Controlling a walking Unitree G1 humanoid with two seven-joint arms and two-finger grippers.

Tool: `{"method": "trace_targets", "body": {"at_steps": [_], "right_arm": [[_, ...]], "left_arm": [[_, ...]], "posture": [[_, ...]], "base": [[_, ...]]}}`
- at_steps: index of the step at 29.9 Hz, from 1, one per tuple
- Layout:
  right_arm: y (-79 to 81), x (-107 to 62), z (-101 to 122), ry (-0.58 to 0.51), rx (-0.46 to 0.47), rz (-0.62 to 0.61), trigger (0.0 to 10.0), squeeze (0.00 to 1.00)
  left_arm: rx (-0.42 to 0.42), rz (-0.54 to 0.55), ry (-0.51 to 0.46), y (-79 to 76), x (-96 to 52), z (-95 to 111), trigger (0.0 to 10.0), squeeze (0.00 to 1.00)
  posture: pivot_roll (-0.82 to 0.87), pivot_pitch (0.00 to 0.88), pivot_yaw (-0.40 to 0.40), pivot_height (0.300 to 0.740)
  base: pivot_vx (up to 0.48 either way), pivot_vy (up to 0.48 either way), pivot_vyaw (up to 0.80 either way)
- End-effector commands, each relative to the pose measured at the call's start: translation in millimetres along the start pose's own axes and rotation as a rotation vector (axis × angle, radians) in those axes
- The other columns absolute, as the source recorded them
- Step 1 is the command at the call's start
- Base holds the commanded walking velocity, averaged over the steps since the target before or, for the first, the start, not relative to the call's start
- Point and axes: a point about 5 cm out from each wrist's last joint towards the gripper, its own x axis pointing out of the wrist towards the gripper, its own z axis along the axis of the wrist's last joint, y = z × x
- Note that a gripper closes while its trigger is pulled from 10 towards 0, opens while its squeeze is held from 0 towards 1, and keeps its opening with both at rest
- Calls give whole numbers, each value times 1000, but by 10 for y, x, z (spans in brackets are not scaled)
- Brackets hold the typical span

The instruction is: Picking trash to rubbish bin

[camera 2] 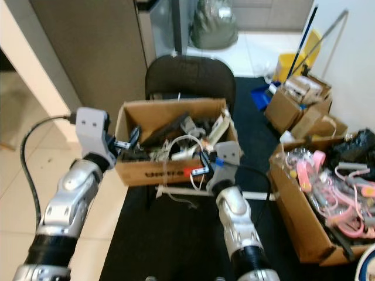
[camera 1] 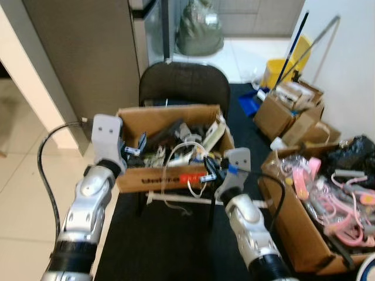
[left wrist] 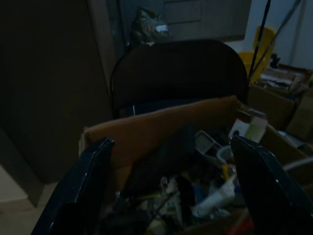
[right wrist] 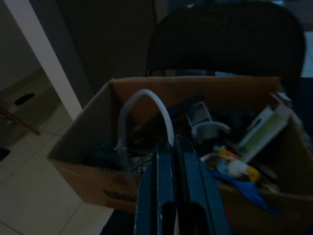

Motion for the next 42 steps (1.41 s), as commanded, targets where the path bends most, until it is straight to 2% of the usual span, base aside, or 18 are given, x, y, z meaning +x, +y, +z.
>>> {"method": "trace_targets", "body": {"at_steps": [1,3,7,8,10,12,13,14,18,21,24,29,31,33,37,42], "right_arm": [[19,22,27,-9,3,13,10000,0],[4,28,42,-16,3,8,10000,0],[5,132,320,-116,39,1,10000,0],[11,145,358,-129,42,3,10000,0],[54,220,567,-201,27,23,10000,0],[59,301,799,-276,9,10,10000,0],[22,362,971,-330,-11,-24,10000,0],[22,362,971,-330,-11,-24,10000,0],[-120,471,1333,-429,-57,-96,10000,0],[-157,540,1587,-491,-62,-98,10000,0],[-155,562,1653,-506,-63,-93,10000,0],[-154,710,1980,-577,-82,-98,10000,0],[-155,777,2005,-555,-94,-101,10000,0],[-150,844,1941,-493,-117,-91,10000,0],[-130,869,1815,-436,-113,-73,10000,0],[-133,864,1805,-452,-79,-77,10000,0]], "left_arm": [[6,12,-23,70,20,127,10000,0],[5,9,-46,68,49,206,10000,0],[10,1,-127,109,156,503,10000,0],[11,0,-131,112,161,518,10000,0],[13,-7,-130,106,164,519,10000,0],[31,-34,-96,59,150,433,10000,0],[49,-73,-39,-13,120,296,10000,0],[49,-73,-39,-13,120,296,10000,0],[79,-188,62,-230,-11,-11,10000,0],[63,-193,70,-270,-25,-43,10000,0],[60,-191,70,-269,-21,-41,10000,0],[66,-182,74,-233,-4,-36,10000,0],[76,-161,86,-205,-3,-53,10000,0],[91,-134,92,-178,-3,-67,10000,0],[97,-103,100,-140,-13,-89,10000,0],[75,-87,82,-95,-33,-69,10000,0]], "posture": [[29,135,44,740],[29,135,44,740],[37,132,49,740],[37,132,49,740],[37,131,53,740],[34,130,56,740],[33,130,56,740],[33,130,56,740],[32,131,57,740],[27,131,55,740],[27,131,55,740],[27,121,56,740],[27,119,55,740],[27,119,55,740],[30,115,48,740],[30,112,52,740]], "base": [[364,0,0],[364,0,0],[366,0,0],[368,0,0],[364,0,0],[352,0,0],[270,0,0],[270,0,0],[0,0,0],[0,0,0],[0,0,0],[0,0,0],[0,0,0],[0,0,0],[0,0,0],[0,0,0]]}}
